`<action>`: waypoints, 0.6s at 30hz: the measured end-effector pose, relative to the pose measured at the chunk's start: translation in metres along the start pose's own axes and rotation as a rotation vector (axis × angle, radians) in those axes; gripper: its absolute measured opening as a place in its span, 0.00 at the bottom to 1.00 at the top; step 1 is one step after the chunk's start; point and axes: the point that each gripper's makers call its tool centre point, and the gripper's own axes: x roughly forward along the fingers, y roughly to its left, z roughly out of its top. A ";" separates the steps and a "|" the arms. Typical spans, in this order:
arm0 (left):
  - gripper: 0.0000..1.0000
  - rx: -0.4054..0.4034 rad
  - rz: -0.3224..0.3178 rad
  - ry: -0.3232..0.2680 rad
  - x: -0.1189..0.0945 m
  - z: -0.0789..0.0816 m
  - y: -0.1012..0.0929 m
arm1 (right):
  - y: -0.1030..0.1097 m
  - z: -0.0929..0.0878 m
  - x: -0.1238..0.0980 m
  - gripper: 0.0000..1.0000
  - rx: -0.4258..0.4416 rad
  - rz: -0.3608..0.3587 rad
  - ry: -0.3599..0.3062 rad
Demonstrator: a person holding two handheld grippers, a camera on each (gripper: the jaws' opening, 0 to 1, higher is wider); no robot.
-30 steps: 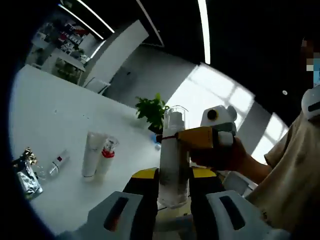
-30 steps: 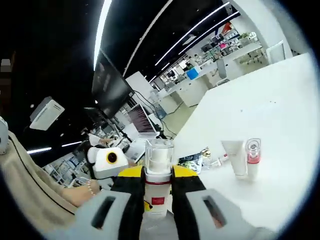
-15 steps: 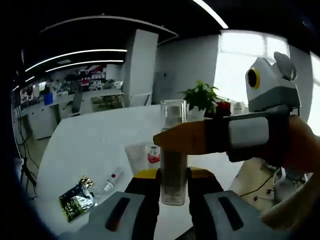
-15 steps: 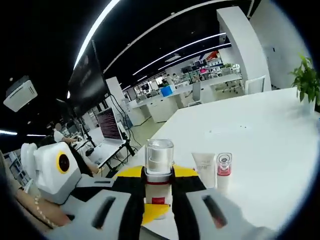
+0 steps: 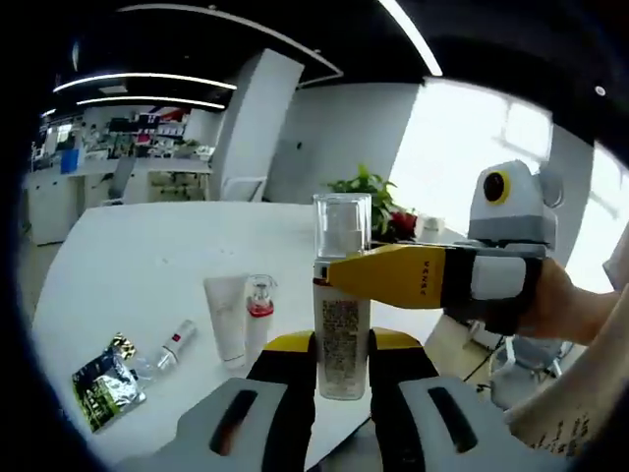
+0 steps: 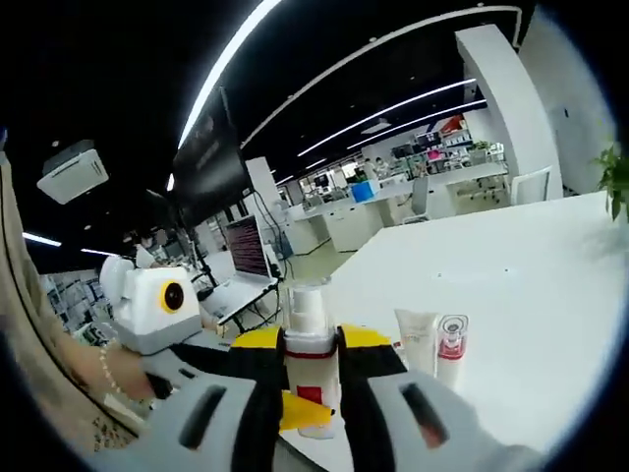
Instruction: Arrange the skincare products in the storage area until every visible bottle or jar stands upright without overlapping.
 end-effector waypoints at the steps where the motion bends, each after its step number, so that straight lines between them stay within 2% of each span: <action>1: 0.15 0.003 -0.040 0.001 -0.001 0.000 -0.004 | 0.004 -0.002 -0.002 0.22 -0.011 0.035 0.023; 2: 0.15 0.004 -0.085 0.018 -0.002 -0.002 -0.010 | 0.005 -0.002 -0.004 0.22 -0.051 0.056 0.033; 3: 0.15 0.038 -0.099 0.005 -0.003 0.001 -0.010 | 0.008 -0.003 -0.005 0.23 -0.095 0.092 0.035; 4: 0.15 0.056 -0.125 0.018 -0.004 0.000 -0.012 | 0.013 -0.006 -0.008 0.23 -0.121 0.143 0.058; 5: 0.15 0.060 -0.178 0.031 -0.006 -0.002 -0.017 | 0.015 -0.007 -0.009 0.23 -0.120 0.156 0.066; 6: 0.15 0.069 -0.193 0.023 -0.006 -0.001 -0.019 | 0.018 -0.008 -0.011 0.23 -0.129 0.198 0.079; 8: 0.15 0.097 -0.270 0.035 -0.009 -0.002 -0.027 | 0.024 -0.010 -0.016 0.23 -0.159 0.272 0.107; 9: 0.15 0.114 -0.282 0.029 -0.010 -0.001 -0.028 | 0.026 -0.010 -0.017 0.23 -0.184 0.293 0.109; 10: 0.15 0.122 -0.321 0.040 -0.011 -0.002 -0.032 | 0.030 -0.011 -0.019 0.23 -0.204 0.329 0.124; 13: 0.15 0.163 -0.382 0.023 -0.011 0.004 -0.038 | 0.033 -0.009 -0.020 0.23 -0.217 0.375 0.129; 17: 0.15 0.212 -0.430 0.012 -0.008 0.009 -0.036 | 0.033 -0.004 -0.019 0.22 -0.268 0.414 0.111; 18: 0.15 0.229 -0.424 0.010 -0.006 0.010 -0.033 | 0.030 -0.004 -0.018 0.21 -0.293 0.407 0.110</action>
